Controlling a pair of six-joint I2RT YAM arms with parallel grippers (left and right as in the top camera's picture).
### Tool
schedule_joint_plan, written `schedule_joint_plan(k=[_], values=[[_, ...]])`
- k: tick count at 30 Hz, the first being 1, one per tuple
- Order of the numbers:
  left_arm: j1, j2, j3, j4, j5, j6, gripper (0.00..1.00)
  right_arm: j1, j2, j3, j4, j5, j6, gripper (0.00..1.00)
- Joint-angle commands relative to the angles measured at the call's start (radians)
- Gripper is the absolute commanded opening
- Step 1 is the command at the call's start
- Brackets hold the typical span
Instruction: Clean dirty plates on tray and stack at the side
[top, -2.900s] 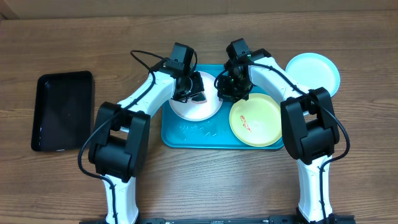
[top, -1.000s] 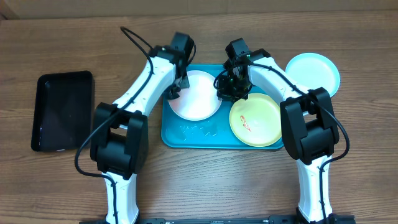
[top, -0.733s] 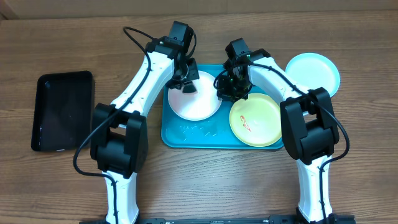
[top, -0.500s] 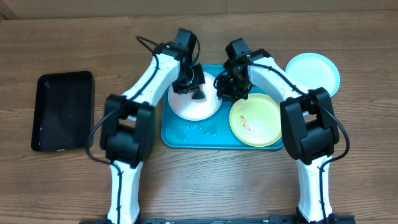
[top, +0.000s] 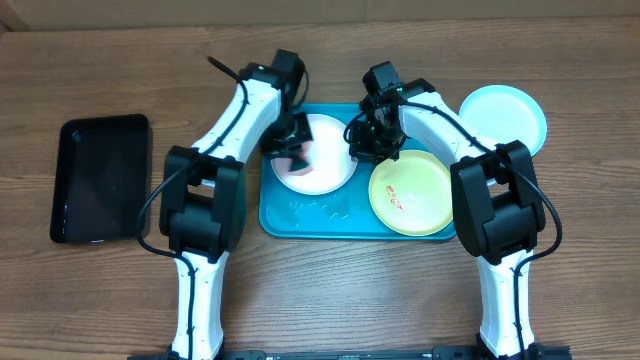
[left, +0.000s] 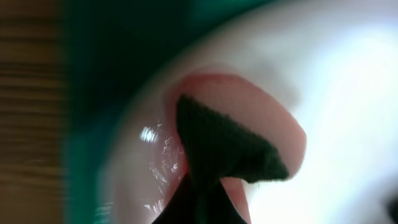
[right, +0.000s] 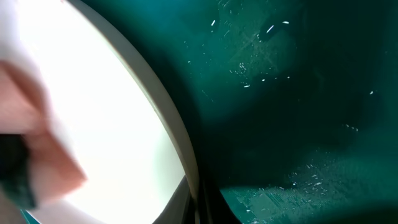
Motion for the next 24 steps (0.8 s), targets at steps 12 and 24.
schedule_joint_plan(k=[12, 24], values=[[0.054, -0.024, 0.374, -0.264, -0.256, -0.093, 0.04, 0.01, -0.042, 0.044, -0.027, 0.063, -0.029, 0.04], [0.232, -0.191, 0.385, -0.345, -0.14, -0.001, 0.04, 0.255, -0.341, 0.047, -0.073, 0.863, -0.029, 0.04]])
